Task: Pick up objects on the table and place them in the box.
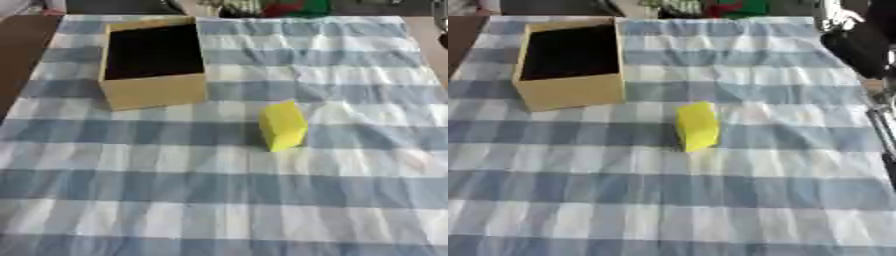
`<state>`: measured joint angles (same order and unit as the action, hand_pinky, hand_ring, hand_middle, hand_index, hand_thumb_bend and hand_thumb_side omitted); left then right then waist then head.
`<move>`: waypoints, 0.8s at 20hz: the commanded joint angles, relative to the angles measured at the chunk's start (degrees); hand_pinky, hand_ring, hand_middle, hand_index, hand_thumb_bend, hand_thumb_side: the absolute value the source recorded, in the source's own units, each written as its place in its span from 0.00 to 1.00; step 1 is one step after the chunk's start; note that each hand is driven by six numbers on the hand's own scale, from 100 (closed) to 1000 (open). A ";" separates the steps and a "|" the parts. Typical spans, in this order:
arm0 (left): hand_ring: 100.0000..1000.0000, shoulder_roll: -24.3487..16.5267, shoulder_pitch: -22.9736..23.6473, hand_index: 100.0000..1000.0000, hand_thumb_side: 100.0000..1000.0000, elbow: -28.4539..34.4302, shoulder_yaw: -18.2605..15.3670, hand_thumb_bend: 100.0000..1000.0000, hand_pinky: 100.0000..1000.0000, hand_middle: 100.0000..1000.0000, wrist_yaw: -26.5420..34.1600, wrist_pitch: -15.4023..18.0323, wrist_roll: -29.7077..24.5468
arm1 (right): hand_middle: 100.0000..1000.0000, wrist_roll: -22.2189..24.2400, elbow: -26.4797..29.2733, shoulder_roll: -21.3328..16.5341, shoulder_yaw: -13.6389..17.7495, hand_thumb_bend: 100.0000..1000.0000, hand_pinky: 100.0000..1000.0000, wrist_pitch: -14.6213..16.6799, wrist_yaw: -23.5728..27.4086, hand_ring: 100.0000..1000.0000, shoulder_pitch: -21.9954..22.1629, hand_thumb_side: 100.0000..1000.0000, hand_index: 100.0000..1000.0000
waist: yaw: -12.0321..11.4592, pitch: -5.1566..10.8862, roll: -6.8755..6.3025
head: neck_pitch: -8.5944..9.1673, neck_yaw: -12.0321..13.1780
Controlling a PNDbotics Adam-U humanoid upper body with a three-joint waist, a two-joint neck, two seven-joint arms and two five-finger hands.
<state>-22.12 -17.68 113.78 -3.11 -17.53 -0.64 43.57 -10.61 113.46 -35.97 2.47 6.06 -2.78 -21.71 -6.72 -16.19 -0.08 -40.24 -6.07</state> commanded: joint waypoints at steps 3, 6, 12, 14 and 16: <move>0.65 -0.72 -0.35 0.70 0.16 0.81 -0.56 0.00 0.96 0.47 -0.27 0.11 0.11 | 0.73 0.38 1.13 -2.24 0.25 0.00 0.89 -0.79 -1.11 0.88 -1.66 0.40 0.88 | -0.01 0.80 0.02 | -0.52 0.28; 0.65 -0.85 -0.33 0.70 0.16 0.81 -0.36 0.00 0.96 0.47 -0.15 0.09 -0.13 | 0.75 2.78 1.13 -5.94 -1.59 0.00 0.89 -3.35 -3.21 0.89 -3.66 0.34 0.88 | -0.10 0.85 0.06 | -0.71 0.27; 0.65 -1.14 -0.16 0.70 0.16 0.81 0.08 0.00 0.95 0.47 0.04 0.08 -0.71 | 0.77 12.02 1.13 -15.40 -7.34 0.00 0.90 -10.38 -5.99 0.90 -8.23 0.31 0.87 | -0.74 1.36 0.47 | -0.98 0.03; 0.65 -1.24 -0.15 0.70 0.16 0.81 0.21 0.00 0.95 0.47 0.08 0.08 -0.90 | 0.78 15.86 1.13 -18.18 -9.57 0.00 0.91 -13.01 -6.26 0.90 -9.64 0.32 0.87 | -0.81 1.54 0.57 | -1.05 -0.12; 0.65 -1.30 -0.17 0.70 0.16 0.81 0.34 0.00 0.95 0.47 0.12 0.08 -1.09 | 0.79 19.17 1.13 -20.11 -11.37 0.00 0.91 -14.89 -6.70 0.91 -11.03 0.32 0.87 | -0.92 1.67 0.64 | -1.06 -0.24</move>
<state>-22.13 -17.59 113.78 -2.71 -17.40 -0.61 42.77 6.60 113.58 -52.82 -8.36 -7.68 -8.90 -31.81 -7.55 -15.66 0.53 -40.97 -6.18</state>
